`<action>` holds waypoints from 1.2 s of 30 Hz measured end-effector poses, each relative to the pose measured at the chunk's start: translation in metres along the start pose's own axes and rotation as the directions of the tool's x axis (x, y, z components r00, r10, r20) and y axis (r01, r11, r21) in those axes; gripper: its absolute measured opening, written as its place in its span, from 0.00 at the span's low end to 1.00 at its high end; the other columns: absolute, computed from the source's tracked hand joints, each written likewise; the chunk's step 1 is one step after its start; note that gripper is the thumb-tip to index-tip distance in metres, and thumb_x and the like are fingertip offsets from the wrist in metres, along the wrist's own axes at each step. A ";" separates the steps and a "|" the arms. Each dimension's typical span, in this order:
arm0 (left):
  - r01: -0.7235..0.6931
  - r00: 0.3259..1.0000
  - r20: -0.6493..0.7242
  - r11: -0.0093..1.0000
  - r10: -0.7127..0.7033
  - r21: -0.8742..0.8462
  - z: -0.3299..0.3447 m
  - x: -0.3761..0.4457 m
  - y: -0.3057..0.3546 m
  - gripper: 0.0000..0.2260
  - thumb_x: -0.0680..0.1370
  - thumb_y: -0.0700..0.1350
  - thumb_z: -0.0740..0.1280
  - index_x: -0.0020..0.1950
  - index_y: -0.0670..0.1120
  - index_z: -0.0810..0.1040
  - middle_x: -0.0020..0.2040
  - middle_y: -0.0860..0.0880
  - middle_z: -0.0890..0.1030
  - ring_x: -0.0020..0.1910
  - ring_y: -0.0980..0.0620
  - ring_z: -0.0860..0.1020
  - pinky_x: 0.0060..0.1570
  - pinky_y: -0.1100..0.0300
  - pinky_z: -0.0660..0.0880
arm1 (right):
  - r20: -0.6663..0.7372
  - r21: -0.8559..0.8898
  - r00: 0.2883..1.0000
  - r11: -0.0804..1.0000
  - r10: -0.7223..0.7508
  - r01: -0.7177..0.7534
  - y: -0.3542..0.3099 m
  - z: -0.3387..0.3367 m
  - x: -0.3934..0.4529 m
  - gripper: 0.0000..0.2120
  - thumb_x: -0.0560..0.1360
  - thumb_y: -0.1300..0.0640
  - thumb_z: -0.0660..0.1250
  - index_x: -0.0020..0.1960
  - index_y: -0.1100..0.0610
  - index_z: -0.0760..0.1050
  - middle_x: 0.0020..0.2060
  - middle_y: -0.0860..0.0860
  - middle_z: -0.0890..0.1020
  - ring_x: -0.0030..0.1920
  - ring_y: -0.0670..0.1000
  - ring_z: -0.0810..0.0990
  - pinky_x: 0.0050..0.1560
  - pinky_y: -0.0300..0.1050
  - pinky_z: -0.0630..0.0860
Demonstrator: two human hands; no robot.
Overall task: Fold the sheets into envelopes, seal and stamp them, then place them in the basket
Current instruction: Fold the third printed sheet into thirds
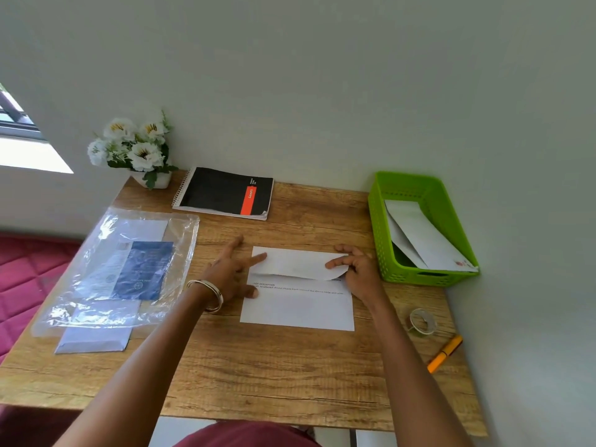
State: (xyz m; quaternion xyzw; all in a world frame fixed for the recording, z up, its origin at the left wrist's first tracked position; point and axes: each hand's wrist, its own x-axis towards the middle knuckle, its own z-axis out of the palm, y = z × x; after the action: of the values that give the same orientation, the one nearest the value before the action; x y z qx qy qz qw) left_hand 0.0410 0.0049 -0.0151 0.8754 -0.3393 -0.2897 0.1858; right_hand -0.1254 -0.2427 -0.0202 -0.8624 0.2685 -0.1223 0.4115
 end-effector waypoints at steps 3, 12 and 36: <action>0.002 1.000 0.016 0.998 -0.003 0.055 -0.001 0.001 0.002 0.35 0.68 0.52 0.74 0.70 0.66 0.60 0.75 0.59 0.38 0.75 0.43 0.50 0.70 0.38 0.58 | -0.020 -0.331 0.998 0.941 0.063 -0.067 -0.024 -0.002 -0.005 0.22 0.72 0.72 0.61 0.47 0.49 0.84 0.63 0.45 0.76 0.64 0.54 0.64 0.65 0.49 0.61; -0.055 0.991 0.134 0.954 0.016 0.294 -0.008 -0.008 0.014 0.36 0.75 0.56 0.66 0.74 0.63 0.45 0.75 0.60 0.36 0.74 0.37 0.48 0.69 0.38 0.53 | 0.338 -0.438 0.931 0.852 -0.138 0.285 -0.092 0.071 -0.019 0.25 0.82 0.53 0.56 0.76 0.57 0.55 0.77 0.53 0.57 0.77 0.53 0.51 0.74 0.50 0.49; 0.058 0.970 -0.222 0.977 -0.104 -0.206 0.005 0.002 0.014 0.31 0.73 0.48 0.70 0.74 0.52 0.61 0.74 0.55 0.58 0.56 0.51 0.74 0.60 0.53 0.71 | -0.187 -0.490 0.965 0.834 0.186 -0.255 -0.031 0.018 -0.015 0.22 0.77 0.62 0.65 0.70 0.62 0.66 0.64 0.59 0.70 0.65 0.57 0.68 0.61 0.44 0.67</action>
State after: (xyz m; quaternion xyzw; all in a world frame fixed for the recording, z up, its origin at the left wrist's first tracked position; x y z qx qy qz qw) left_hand 0.0321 -0.0076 -0.0124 0.8936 -0.2488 -0.2254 0.2981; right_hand -0.1189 -0.2068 -0.0077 -0.8934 0.4155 -0.0553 0.1616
